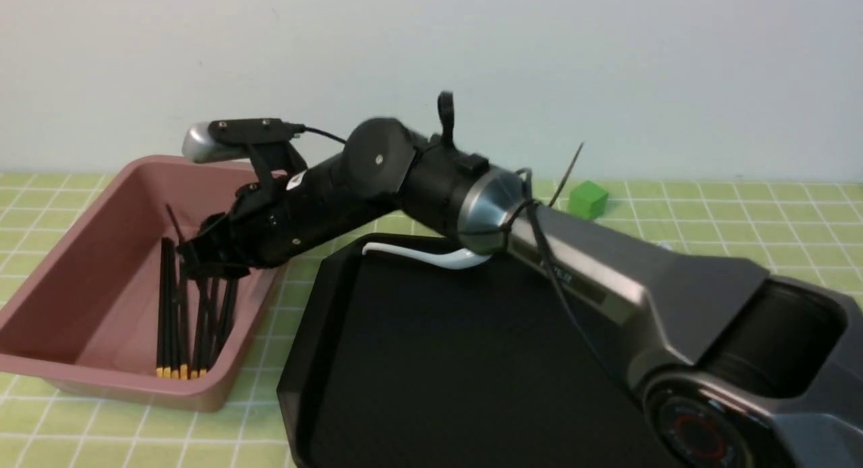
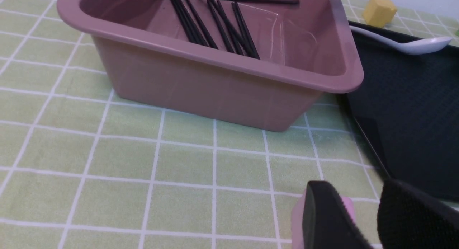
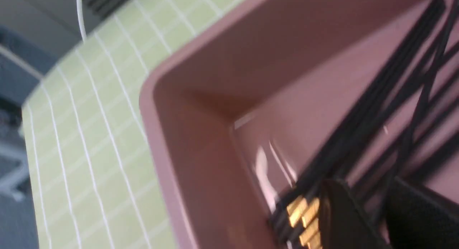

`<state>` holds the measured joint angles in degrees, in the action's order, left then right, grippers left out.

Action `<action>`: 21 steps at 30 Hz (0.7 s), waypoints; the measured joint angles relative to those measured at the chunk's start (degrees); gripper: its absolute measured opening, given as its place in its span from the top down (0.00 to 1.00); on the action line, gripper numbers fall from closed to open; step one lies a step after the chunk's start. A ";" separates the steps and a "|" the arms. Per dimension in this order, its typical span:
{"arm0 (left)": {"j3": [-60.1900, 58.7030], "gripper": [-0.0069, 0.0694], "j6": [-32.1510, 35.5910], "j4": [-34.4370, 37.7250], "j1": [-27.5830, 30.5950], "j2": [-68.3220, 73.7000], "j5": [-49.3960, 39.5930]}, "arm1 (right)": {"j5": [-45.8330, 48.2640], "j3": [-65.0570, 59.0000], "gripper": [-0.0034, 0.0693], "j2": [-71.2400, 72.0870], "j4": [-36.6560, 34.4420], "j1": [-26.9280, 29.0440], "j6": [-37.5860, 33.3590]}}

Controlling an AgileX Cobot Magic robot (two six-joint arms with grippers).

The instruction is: On green tablecloth take chopsticks from black tray and put them in box.

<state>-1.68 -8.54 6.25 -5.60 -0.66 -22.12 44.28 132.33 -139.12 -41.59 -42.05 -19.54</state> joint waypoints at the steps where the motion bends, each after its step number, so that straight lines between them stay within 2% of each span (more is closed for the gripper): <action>1: 0.00 0.60 0.00 0.00 0.00 0.00 0.00 | 2.57 0.04 0.71 1.54 2.56 0.39 1.45; 6: 0.00 0.60 0.00 0.00 0.00 0.00 0.00 | 15.09 0.34 0.93 12.74 13.83 2.36 5.64; 8: 0.00 0.60 0.00 0.00 0.00 0.00 0.00 | 19.45 0.55 0.96 17.33 17.70 3.27 6.19; 12: 0.00 0.60 0.00 0.00 0.00 0.00 0.00 | 26.87 0.64 0.97 29.49 26.24 4.48 7.53; 17: 0.00 0.60 0.00 0.00 0.00 0.00 0.00 | 27.88 -0.73 0.96 41.46 35.75 4.73 10.06; 21: 0.00 0.60 0.00 0.00 0.00 0.00 0.00 | 28.30 -6.77 0.96 56.48 42.66 4.80 13.24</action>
<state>-1.68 -8.54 6.25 -5.60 -0.66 -22.12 72.58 125.55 -82.64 1.07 -37.26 -6.31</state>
